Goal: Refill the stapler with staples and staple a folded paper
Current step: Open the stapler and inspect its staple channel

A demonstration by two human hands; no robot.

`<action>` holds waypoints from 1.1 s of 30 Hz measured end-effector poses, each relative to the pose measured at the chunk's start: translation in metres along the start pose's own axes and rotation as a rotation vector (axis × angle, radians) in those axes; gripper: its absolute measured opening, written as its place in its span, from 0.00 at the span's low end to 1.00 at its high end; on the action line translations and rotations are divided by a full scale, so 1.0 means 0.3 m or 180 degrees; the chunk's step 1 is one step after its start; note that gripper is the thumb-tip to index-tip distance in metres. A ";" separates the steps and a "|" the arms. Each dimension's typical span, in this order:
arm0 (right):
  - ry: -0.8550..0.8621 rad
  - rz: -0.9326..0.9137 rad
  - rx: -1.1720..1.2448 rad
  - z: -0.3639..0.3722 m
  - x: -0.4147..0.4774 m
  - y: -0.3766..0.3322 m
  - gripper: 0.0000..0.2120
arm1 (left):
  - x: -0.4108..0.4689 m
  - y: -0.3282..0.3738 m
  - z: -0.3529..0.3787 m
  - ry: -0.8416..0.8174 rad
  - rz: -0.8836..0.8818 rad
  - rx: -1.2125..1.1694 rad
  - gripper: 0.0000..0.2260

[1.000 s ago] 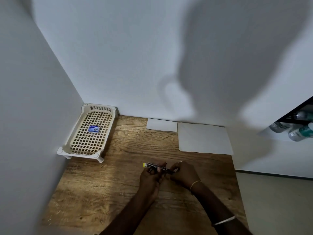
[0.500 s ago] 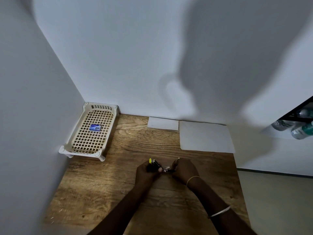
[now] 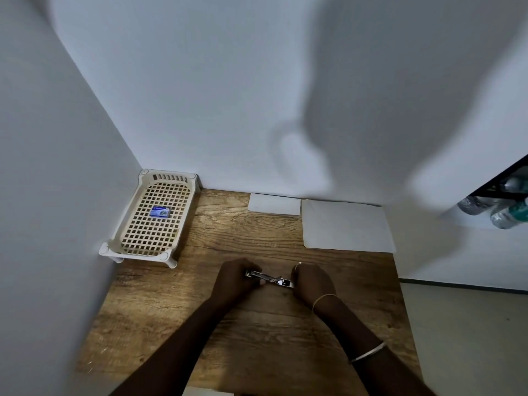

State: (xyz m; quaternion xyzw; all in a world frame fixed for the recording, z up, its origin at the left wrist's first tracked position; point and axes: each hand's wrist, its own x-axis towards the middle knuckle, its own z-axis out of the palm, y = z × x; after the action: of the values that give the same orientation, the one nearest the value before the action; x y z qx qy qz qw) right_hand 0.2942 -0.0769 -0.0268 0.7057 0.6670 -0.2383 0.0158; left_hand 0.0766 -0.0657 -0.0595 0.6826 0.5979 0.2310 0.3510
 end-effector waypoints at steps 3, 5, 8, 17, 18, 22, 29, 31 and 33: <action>0.0002 0.0022 0.0105 -0.003 -0.007 0.012 0.06 | 0.004 0.004 -0.001 -0.0063 0.0078 0.0204 0.12; 0.0052 0.0089 0.0314 -0.013 -0.018 0.033 0.06 | 0.000 0.002 0.005 -0.0009 0.0102 0.0258 0.12; 0.0135 0.0179 0.0749 -0.028 -0.050 0.083 0.07 | -0.013 -0.004 0.011 0.0045 0.0155 0.0310 0.11; -0.0141 0.0106 0.1158 -0.043 -0.146 0.226 0.07 | -0.035 -0.019 0.031 0.0150 0.0200 0.0386 0.12; -0.0190 0.0071 0.1135 -0.043 -0.151 0.233 0.07 | -0.038 -0.019 0.033 0.0146 0.0188 0.0391 0.12; -0.0178 -0.0158 0.0909 -0.034 -0.158 0.242 0.06 | -0.040 -0.025 0.037 0.0183 0.0163 0.0481 0.12; -0.0310 -0.0269 0.0495 -0.031 -0.144 0.255 0.06 | -0.038 -0.033 0.039 0.0182 0.0230 0.0527 0.13; -0.0299 -0.0296 0.0399 -0.031 -0.140 0.264 0.06 | -0.038 -0.034 0.036 0.0154 0.0232 0.0565 0.15; -0.0280 -0.0384 0.0287 -0.031 -0.138 0.276 0.05 | -0.040 -0.035 0.035 0.0133 0.0243 0.0592 0.17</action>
State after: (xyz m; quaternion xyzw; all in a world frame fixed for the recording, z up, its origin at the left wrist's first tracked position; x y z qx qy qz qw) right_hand 0.3759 -0.1216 -0.0282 0.6531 0.6955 -0.2994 -0.0011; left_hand 0.0753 -0.0793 -0.0729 0.7295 0.5975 0.2020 0.2646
